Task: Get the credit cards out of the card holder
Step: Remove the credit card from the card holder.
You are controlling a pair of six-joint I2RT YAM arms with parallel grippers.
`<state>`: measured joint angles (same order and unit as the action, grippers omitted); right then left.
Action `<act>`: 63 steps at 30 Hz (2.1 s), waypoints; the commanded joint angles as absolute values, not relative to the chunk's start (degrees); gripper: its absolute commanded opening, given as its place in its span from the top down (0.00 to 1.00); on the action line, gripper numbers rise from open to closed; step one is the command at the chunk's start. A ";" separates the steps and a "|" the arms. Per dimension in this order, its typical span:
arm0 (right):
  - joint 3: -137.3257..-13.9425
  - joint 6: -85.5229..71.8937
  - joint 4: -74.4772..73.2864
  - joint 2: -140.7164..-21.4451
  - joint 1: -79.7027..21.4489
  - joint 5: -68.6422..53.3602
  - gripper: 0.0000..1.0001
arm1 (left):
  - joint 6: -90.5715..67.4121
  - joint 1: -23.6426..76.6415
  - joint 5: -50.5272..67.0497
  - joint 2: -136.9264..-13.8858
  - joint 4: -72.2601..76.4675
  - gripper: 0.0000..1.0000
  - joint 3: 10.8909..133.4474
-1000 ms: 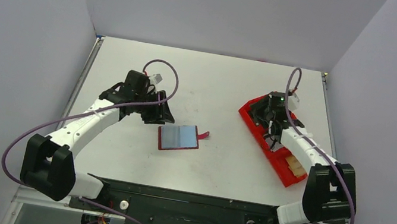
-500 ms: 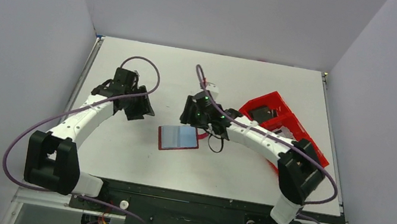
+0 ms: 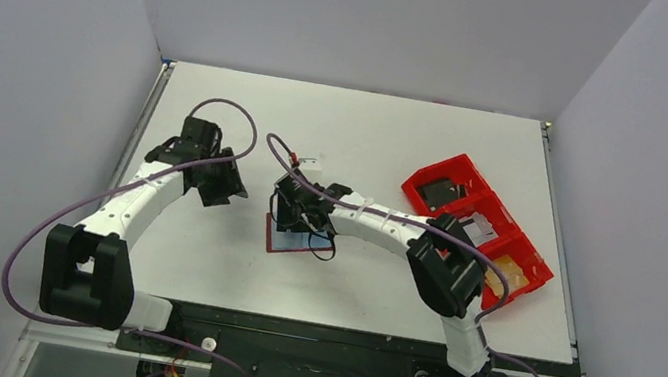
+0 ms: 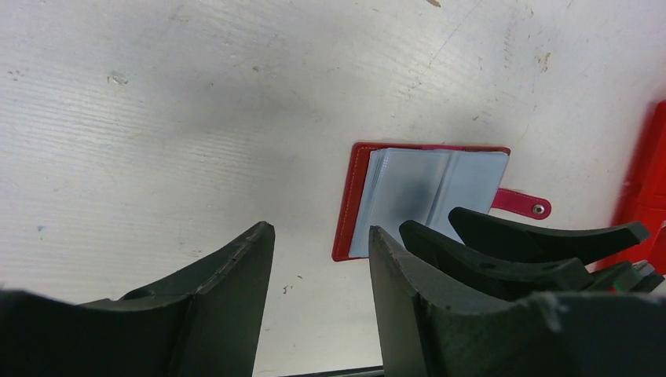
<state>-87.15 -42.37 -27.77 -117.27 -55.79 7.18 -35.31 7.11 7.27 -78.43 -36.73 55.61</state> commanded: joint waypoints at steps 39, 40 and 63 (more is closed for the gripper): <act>-81.62 -43.33 -23.83 -121.01 -51.34 -4.72 1.00 | -34.96 8.50 16.21 -78.80 -31.65 0.54 52.34; -79.69 -44.03 -21.47 -120.47 -50.90 -7.27 1.00 | -35.10 8.77 16.62 -79.29 -31.51 0.54 52.32; -68.40 -50.16 -3.38 -120.33 -43.67 -23.85 1.00 | -39.19 18.27 20.59 -89.35 -23.87 0.61 52.02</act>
<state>-70.37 -50.57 -2.26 -117.43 -43.46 -25.91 -38.59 17.63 19.25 -88.55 -27.46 51.72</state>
